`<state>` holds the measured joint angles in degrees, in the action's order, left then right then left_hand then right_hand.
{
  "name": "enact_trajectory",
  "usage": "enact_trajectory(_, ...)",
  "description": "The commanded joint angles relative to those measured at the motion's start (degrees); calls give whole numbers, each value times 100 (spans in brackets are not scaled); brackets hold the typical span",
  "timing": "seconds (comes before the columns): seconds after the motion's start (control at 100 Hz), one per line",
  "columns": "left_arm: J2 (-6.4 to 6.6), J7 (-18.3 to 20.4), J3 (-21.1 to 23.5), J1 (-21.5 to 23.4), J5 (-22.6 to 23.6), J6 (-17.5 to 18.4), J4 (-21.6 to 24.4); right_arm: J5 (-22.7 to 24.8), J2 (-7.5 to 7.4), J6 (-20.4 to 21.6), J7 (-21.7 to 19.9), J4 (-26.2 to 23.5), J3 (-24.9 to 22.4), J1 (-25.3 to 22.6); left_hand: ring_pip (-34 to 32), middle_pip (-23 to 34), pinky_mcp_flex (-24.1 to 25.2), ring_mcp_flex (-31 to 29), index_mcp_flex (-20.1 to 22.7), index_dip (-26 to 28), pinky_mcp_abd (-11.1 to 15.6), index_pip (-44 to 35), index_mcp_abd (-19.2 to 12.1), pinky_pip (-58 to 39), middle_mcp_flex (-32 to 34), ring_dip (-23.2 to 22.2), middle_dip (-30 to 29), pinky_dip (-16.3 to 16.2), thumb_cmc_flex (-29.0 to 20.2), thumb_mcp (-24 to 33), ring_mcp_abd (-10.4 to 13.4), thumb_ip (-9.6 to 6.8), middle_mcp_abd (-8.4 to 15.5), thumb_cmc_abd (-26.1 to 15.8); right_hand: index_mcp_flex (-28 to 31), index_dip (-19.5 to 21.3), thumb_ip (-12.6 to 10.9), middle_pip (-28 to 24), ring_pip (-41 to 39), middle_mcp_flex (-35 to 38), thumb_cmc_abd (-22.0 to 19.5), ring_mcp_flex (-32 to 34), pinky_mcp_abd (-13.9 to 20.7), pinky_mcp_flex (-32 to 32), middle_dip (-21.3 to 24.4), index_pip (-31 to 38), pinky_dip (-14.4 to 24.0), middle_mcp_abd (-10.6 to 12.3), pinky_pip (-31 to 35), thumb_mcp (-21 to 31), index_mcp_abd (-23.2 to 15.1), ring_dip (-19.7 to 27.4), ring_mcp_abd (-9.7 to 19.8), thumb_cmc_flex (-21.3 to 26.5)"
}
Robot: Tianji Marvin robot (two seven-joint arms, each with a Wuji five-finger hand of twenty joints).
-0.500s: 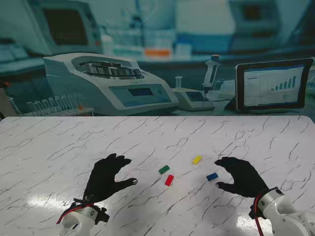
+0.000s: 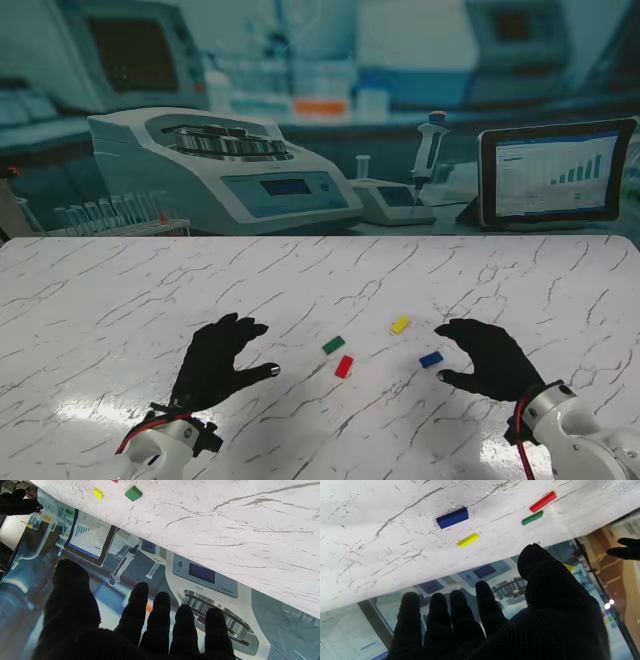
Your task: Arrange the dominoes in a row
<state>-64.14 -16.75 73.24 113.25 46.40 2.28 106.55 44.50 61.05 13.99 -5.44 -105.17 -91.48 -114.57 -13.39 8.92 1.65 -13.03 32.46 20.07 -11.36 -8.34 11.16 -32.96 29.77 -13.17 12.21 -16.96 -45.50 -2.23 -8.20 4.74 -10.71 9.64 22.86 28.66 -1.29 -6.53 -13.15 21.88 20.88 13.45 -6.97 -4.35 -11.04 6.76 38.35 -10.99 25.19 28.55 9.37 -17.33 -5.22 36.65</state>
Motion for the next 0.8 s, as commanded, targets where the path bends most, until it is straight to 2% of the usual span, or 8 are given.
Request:
enact_trajectory(0.0, -13, 63, -9, 14, -16, 170, -20, 25, 36, 42, 24, -56, 21, -43, -116, 53, -7, -7, -18, -56, 217, 5, -159, 41, -23, 48, -11, 13, 16, -81, 134, 55, 98, 75, -118, -61, 104, -61, -33, -2, -82, -34, -876, -47, -7, 1, 103, -20, -119, -82, 36, 9, 57, -16)
enact_trajectory(0.2, -10, 73, 8, 3, -5, 196, -36, 148, 36, 148, 135, -52, 106, 7, -120, 66, -11, -14, -8, -52, 207, -2, -169, 28, 1, 45, -1, 5, 7, -81, 134, 55, 105, 81, -10, -10, 77, -173, -146, 182, -29, 275, -820, -198, -67, 95, 112, 69, -96, -58, -43, -41, 85, 57)
enact_trajectory(0.38, -4, 79, -11, -8, 16, 194, -69, 297, -4, 212, 54, -15, 304, 209, -129, 67, -18, -31, -3, -51, 200, -5, -162, 15, 8, 41, 4, -2, 10, -81, 136, 55, 112, 67, 63, 35, 48, -259, -249, 299, 56, 389, -713, -393, -96, 182, 114, 201, -55, 88, -163, -75, 173, 184)
enact_trajectory(0.61, -3, 83, -25, -6, 12, 176, -89, 375, -42, 290, 45, 182, 809, 627, -144, 81, -29, -52, 15, -47, 193, -15, -161, -7, 36, 33, 11, -13, 3, -81, 134, 56, 112, 65, 106, 84, 84, -397, -400, 340, 221, 501, -582, -553, -64, 302, 102, 379, 15, 554, -325, -98, 295, 338)
enact_trajectory(0.79, -8, 77, -5, -9, -7, 165, -96, 475, -69, 304, 83, 361, 1306, 959, -153, 92, -42, -72, 36, -42, 176, -27, -156, -27, 60, 28, 17, -24, -1, -81, 130, 57, 102, 55, 123, 97, 94, -500, -481, 345, 285, 552, -530, -608, -54, 348, 91, 436, 66, 803, -399, -106, 349, 516)
